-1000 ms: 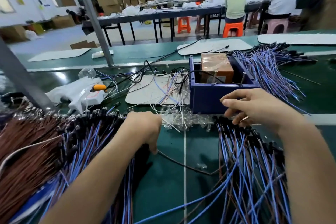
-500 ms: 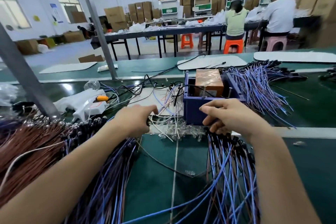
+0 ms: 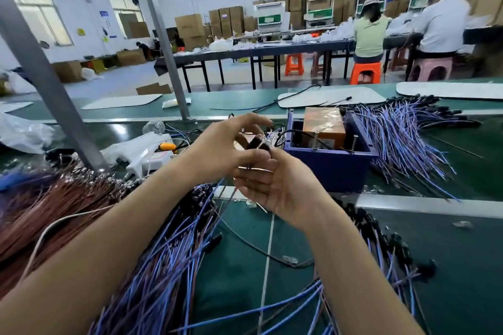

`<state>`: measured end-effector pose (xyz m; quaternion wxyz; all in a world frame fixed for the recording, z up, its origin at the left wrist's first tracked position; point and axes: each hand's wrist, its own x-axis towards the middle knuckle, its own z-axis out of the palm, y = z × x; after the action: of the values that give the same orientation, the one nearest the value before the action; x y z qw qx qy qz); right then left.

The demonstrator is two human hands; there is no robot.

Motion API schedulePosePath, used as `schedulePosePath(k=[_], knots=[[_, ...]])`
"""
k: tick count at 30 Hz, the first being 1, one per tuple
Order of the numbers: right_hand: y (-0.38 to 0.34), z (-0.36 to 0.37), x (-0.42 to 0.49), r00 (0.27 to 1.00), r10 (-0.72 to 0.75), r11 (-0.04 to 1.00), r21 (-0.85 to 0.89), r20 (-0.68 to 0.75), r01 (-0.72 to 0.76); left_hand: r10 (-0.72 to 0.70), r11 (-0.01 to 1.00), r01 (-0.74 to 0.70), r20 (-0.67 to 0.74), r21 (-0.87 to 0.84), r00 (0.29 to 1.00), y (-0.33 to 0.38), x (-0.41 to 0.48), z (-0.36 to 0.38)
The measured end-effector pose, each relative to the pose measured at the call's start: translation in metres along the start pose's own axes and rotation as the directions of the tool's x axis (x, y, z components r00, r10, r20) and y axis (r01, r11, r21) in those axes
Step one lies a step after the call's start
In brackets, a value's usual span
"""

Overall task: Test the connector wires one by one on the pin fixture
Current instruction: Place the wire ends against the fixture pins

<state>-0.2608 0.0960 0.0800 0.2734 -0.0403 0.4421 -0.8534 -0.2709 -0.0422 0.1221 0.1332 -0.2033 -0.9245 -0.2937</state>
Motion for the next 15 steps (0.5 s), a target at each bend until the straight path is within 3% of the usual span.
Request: schedulePosePath(k=[6,12,15], knots=[[-0.001,-0.005,0.002,0.992,-0.08,0.96,-0.274,-0.096,0.051,-0.171,0.926,0.167,0.02,-0.338,0.985,-0.031,-0.049,0.028],[-0.012,-0.012,-0.014,0.974,-0.198,0.892,-0.432,-0.111,0.132,-0.26,0.945,0.253,-0.008,-0.208,0.965,-0.059,-0.062,0.035],[-0.036,-0.031,-0.034,0.932,-0.325,0.865,-0.448,-0.16,0.225,-0.274,0.961,0.275,-0.078,0.011,0.959,-0.077,-0.067,0.04]])
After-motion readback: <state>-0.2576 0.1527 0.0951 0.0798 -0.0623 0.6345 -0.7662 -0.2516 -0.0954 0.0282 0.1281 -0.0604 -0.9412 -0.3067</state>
